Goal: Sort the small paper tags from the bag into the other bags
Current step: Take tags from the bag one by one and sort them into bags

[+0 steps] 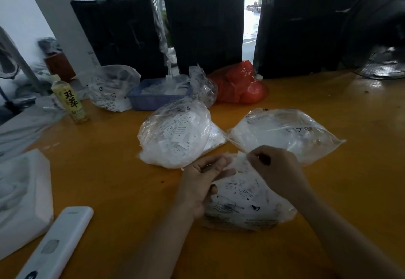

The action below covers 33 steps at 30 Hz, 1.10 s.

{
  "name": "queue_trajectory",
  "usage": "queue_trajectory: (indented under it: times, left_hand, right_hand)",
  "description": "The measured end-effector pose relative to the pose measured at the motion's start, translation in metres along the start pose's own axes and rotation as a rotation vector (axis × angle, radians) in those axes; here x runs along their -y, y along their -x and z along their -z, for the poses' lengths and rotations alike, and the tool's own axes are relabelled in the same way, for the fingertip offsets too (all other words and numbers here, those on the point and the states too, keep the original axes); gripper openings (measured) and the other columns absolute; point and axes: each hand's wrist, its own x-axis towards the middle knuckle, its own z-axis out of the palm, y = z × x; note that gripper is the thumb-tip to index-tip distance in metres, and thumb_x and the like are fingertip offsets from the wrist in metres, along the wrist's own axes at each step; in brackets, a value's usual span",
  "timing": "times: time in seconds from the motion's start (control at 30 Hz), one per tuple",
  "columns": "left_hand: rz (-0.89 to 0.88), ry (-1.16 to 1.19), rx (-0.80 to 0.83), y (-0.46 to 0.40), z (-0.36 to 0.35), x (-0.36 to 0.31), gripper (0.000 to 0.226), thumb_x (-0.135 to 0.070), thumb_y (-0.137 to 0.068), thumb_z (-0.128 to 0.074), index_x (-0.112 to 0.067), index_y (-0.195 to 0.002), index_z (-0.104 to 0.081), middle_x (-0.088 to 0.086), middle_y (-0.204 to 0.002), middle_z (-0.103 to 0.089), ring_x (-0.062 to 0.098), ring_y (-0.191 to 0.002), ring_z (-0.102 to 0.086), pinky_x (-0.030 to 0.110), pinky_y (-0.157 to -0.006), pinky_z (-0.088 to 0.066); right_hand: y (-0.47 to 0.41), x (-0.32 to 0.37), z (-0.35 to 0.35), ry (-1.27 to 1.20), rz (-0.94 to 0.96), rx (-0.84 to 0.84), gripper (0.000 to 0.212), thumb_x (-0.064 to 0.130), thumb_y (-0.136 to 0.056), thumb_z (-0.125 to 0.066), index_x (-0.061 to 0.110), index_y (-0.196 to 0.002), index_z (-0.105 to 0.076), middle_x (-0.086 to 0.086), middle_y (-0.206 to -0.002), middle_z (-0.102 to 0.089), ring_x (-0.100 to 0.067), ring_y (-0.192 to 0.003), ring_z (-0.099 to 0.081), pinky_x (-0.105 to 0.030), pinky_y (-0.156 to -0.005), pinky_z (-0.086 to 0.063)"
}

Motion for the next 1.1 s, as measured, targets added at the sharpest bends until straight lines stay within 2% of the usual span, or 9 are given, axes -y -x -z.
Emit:
queue_trajectory:
  times: [0.07,0.13,0.3,0.37,0.6,0.8,0.87,1.03,1.1]
  left_hand:
    - [0.01,0.028,0.011,0.0,0.001,0.0,0.027,-0.017,-0.078,-0.077,-0.011,-0.105,-0.08,0.011,-0.114,-0.078,0.025,-0.099,-0.078,0.013,-0.038,-0.041]
    - [0.019,0.06,0.02,-0.001,0.001,0.001,0.023,-0.015,-0.078,-0.077,-0.011,-0.099,-0.083,0.013,-0.113,-0.078,0.025,-0.097,-0.078,0.012,-0.042,-0.047]
    - [0.044,0.191,0.031,-0.004,-0.002,0.004,0.019,-0.004,-0.077,-0.075,-0.003,-0.095,-0.082,0.022,-0.11,-0.077,0.029,-0.096,-0.078,0.02,-0.067,-0.062]
    - [0.04,0.208,0.029,-0.005,-0.003,0.005,0.019,-0.004,-0.076,-0.076,-0.001,-0.095,-0.082,0.025,-0.109,-0.076,0.03,-0.095,-0.078,0.022,-0.073,-0.062]
    - [0.034,0.226,-0.013,-0.005,-0.004,0.008,0.024,-0.003,-0.074,-0.08,0.003,-0.098,-0.08,0.028,-0.105,-0.076,0.03,-0.092,-0.079,0.025,-0.074,-0.063]
    - [0.017,0.242,0.04,-0.004,-0.004,0.007,0.025,0.0,-0.076,-0.078,0.004,-0.101,-0.079,0.029,-0.11,-0.075,0.032,-0.099,-0.077,0.025,-0.079,-0.063]
    - [0.014,0.223,0.054,-0.003,-0.004,0.008,0.026,-0.001,-0.077,-0.078,0.003,-0.102,-0.08,0.028,-0.111,-0.075,0.033,-0.101,-0.077,0.025,-0.08,-0.062]
    - [0.009,0.2,0.067,-0.003,-0.006,0.008,0.029,-0.005,-0.078,-0.078,0.003,-0.106,-0.079,0.027,-0.112,-0.075,0.033,-0.103,-0.077,0.026,-0.081,-0.062]
    - [0.009,0.205,0.068,-0.003,-0.006,0.009,0.03,-0.005,-0.078,-0.078,0.004,-0.107,-0.078,0.027,-0.111,-0.075,0.032,-0.102,-0.077,0.026,-0.081,-0.063]
  right_hand:
    - [-0.001,-0.001,0.006,-0.236,-0.114,-0.081,0.021,0.035,-0.1,-0.061,0.028,-0.081,-0.066,0.012,-0.061,-0.06,-0.002,-0.046,-0.049,-0.013,-0.043,-0.036]
    - [-0.001,-0.001,0.011,-0.433,-0.205,-0.1,0.028,0.034,-0.102,-0.059,0.024,-0.077,-0.068,0.006,-0.057,-0.058,-0.004,-0.044,-0.041,-0.017,-0.042,-0.032]
    - [-0.003,-0.001,0.018,-0.761,-0.302,-0.077,0.017,0.021,-0.101,-0.062,0.008,-0.094,-0.071,-0.007,-0.071,-0.071,-0.022,-0.067,-0.067,-0.032,-0.065,-0.056]
    - [-0.003,0.0,0.02,-0.841,-0.306,-0.056,0.012,0.015,-0.097,-0.067,0.005,-0.102,-0.07,-0.01,-0.079,-0.074,-0.026,-0.077,-0.072,-0.029,-0.07,-0.06]
    - [0.001,0.007,0.021,-0.898,-0.192,-0.013,0.022,0.001,-0.09,-0.069,0.006,-0.112,-0.067,-0.017,-0.085,-0.074,-0.027,-0.082,-0.075,-0.027,-0.074,-0.061]
    - [0.001,0.008,0.017,-0.899,-0.153,-0.033,0.015,0.005,-0.091,-0.07,-0.006,-0.1,-0.064,-0.017,-0.083,-0.074,-0.029,-0.081,-0.075,-0.025,-0.074,-0.06]
    - [0.003,0.008,0.016,-0.854,-0.132,-0.025,0.011,0.008,-0.091,-0.071,0.0,-0.098,-0.067,-0.012,-0.082,-0.075,-0.024,-0.081,-0.075,-0.022,-0.073,-0.058]
    - [0.005,0.009,0.009,-0.678,-0.118,-0.013,0.008,0.02,-0.091,-0.073,0.017,-0.096,-0.069,-0.002,-0.084,-0.077,-0.021,-0.076,-0.069,-0.031,-0.07,-0.052]
    - [0.004,0.008,0.007,-0.635,-0.109,-0.027,0.007,0.02,-0.091,-0.074,0.018,-0.096,-0.07,-0.001,-0.085,-0.077,-0.02,-0.073,-0.069,-0.029,-0.066,-0.052]
